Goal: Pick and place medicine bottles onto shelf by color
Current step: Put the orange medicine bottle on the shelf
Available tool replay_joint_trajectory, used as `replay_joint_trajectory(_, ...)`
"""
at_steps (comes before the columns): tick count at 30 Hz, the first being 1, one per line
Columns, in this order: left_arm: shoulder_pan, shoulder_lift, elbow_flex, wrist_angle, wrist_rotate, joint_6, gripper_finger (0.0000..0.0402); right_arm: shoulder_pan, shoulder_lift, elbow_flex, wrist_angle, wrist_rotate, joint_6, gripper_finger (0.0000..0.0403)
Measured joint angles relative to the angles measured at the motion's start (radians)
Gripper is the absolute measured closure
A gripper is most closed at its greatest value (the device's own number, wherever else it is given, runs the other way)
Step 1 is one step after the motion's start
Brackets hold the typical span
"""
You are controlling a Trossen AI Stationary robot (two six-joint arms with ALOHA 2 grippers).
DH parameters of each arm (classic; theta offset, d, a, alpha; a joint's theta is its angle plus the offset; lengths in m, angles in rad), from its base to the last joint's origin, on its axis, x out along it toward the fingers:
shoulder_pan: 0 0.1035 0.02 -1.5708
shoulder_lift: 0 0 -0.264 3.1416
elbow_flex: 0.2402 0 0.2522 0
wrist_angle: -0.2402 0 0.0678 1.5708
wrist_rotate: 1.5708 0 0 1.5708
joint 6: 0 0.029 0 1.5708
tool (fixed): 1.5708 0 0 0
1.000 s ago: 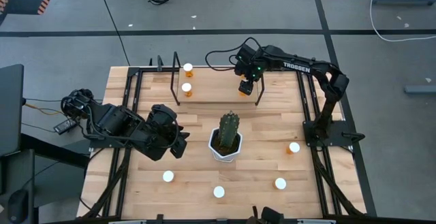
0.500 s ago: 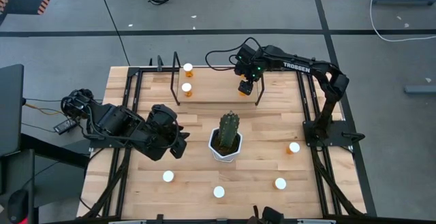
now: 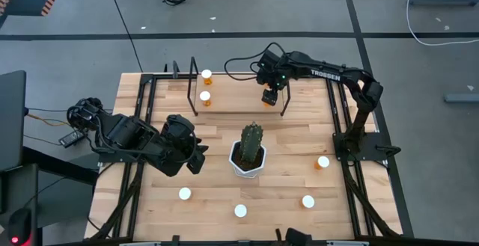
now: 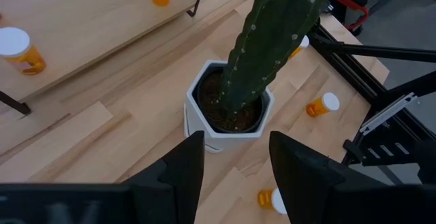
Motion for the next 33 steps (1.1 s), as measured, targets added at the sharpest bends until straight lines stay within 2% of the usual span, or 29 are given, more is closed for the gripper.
replay_joint_trajectory(15, 0.0, 0.0, 0.0, -0.001, 0.0, 0.001, 0.023, -0.001, 0.0, 0.015, -0.006, -0.005, 0.063, 0.0147)
replay_joint_trajectory(24, 0.0, 0.0, 0.0, 0.0, -0.001, 0.0, 0.023, 0.018, -0.002, -0.063, 0.0, 0.04, 0.064, 0.0147)
replay_joint_trajectory(33, -0.002, 0.0, 0.0, 0.001, 0.001, -0.007, 0.023, 0.019, -0.002, -0.069, 0.042, 0.058, 0.061, 0.0137)
